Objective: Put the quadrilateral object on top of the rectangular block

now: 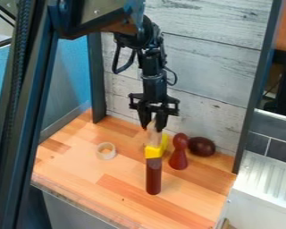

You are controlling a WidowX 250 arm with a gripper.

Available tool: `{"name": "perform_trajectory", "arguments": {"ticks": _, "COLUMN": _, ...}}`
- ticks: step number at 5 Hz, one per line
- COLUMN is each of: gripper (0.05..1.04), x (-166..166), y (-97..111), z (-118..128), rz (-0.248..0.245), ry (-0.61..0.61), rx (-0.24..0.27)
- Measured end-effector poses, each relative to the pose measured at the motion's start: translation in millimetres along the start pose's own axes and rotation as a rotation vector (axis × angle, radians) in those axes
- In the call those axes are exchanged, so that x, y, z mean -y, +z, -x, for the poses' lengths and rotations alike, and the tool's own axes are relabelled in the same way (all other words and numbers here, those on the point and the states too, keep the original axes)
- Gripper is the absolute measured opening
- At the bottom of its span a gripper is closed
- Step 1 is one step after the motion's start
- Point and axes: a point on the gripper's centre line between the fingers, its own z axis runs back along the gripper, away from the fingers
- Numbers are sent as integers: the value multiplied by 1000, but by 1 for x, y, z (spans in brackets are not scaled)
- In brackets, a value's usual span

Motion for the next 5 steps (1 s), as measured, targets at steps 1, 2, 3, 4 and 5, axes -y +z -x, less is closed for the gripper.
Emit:
{"name": "perform_trajectory", "arguments": {"ticks": 1, "gripper": 877, "x": 1, "y": -1, "z": 1, "rz": 8, "ry": -16, "rx": -3}}
{"name": "perform_trajectory", "arguments": {"ticks": 2, "gripper": 1009, "x": 1, "y": -6, "z": 3, "rz": 9, "ry": -30, "rx": -2}}
{"name": "perform_trajectory", "arguments": {"ticks": 3, "gripper": 1004, "x": 5, "y": -8, "z": 8, "rz": 23, "ry": -45, "rx": 2}}
{"name": "perform_trajectory", "arguments": {"ticks": 4, "gripper": 1001, "x": 7, "y": 31, "z": 7, "rz": 28, "ry": -48, "rx": 94}}
{"name": "perform_trajectory", "arguments": {"ticks": 5, "gripper": 1001, "x": -4, "y": 54, "z": 12, "rz": 57, "ry": -20, "rx": 145}}
